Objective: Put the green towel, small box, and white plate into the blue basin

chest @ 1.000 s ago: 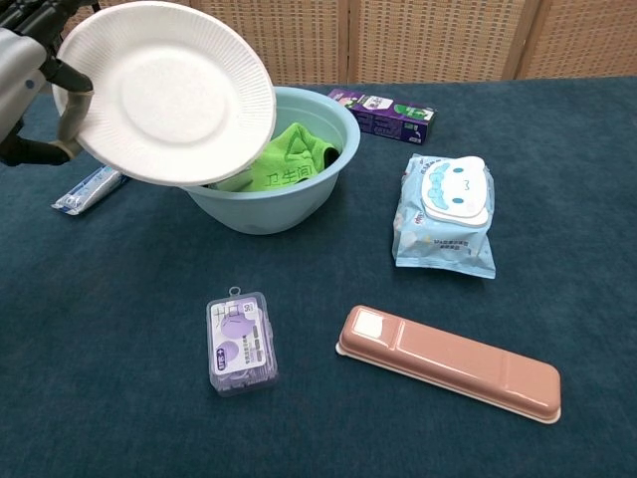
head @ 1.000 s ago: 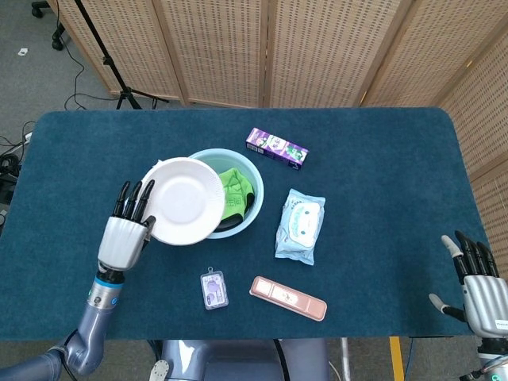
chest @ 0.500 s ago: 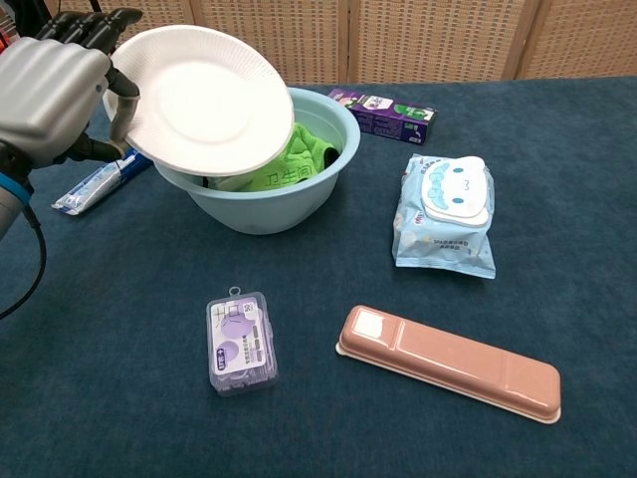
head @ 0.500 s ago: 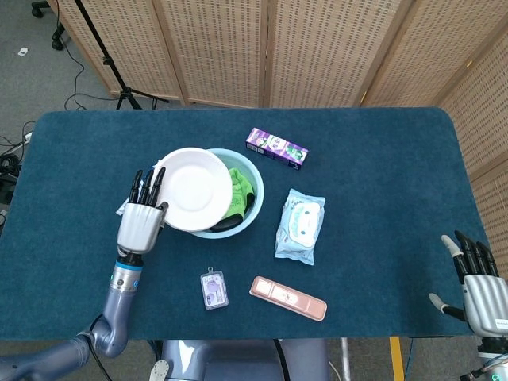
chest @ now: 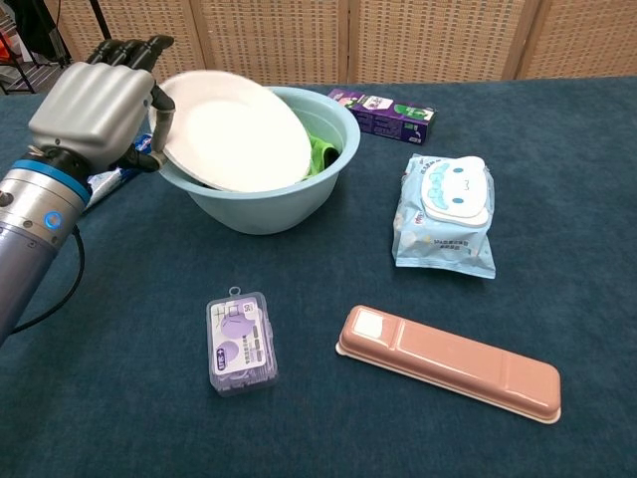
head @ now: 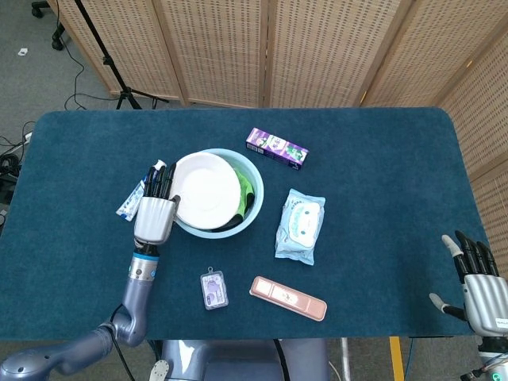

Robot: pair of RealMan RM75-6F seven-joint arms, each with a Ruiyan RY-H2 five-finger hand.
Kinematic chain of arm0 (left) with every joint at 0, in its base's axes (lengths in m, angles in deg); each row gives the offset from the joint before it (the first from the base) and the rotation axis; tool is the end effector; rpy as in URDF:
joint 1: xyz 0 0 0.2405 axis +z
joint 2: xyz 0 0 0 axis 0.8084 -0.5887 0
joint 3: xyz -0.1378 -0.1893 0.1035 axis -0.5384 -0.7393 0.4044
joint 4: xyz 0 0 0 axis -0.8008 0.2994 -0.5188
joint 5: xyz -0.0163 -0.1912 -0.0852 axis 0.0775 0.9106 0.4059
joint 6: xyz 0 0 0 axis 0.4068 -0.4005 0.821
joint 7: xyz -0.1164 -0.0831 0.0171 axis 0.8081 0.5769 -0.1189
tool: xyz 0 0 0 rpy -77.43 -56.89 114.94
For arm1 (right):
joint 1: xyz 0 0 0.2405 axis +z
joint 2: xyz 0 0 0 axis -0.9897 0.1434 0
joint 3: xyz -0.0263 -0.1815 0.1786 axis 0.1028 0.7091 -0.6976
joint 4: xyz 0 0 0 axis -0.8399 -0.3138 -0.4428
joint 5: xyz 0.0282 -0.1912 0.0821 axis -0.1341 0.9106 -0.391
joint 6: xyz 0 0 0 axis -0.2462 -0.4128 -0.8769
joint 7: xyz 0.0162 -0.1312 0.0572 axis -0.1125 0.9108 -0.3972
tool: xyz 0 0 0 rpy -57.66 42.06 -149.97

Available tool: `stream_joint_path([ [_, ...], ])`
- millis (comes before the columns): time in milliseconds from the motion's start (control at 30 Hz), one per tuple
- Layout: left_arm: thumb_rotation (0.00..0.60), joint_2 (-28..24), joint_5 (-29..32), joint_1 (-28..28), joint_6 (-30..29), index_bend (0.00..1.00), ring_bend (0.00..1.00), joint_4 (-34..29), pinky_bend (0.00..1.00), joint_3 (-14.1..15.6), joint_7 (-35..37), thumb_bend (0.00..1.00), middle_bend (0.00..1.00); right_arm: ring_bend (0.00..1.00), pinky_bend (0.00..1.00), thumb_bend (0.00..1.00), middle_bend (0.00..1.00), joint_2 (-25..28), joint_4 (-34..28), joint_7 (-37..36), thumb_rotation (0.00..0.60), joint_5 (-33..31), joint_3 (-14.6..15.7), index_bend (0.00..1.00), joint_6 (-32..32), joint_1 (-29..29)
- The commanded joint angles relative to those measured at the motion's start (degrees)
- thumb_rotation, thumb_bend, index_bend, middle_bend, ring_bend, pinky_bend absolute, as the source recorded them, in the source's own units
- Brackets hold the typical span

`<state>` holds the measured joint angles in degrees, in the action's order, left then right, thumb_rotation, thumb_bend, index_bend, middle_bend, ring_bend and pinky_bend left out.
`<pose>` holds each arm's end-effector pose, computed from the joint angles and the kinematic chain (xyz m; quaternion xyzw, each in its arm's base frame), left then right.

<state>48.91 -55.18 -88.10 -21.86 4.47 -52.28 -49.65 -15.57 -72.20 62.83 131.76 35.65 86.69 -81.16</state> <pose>-0.1584 0.3354 -0.0495 -0.6358 -0.2000 -0.4426 0.5999 -0.3020 -0.1563 0.1702 0.5719 -0.4054 0.4061 0.5862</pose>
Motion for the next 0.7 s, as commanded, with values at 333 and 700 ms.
stream_joint_path([
  [333,0.6,-2.93,1.29,0.51,0.25,0.11,0.0,-3.41,0.0,2.34,-0.47,0.19,0.0,0.0,0.0,0.16,0.0,0.11,-0.01,-0.33,0.6,0.11,-0.02,0.06,0.26,-0.09],
  [700,0.6,-8.01,3.26,0.86,0.85,0.0,0.0,-11.31,0.0,1.68,-2.18,0.06,0.0,0.0,0.0,0.16,0.0,-0.2,-0.11,0.43,0.6,0.41,0.14,0.06,0.27,-0.07],
])
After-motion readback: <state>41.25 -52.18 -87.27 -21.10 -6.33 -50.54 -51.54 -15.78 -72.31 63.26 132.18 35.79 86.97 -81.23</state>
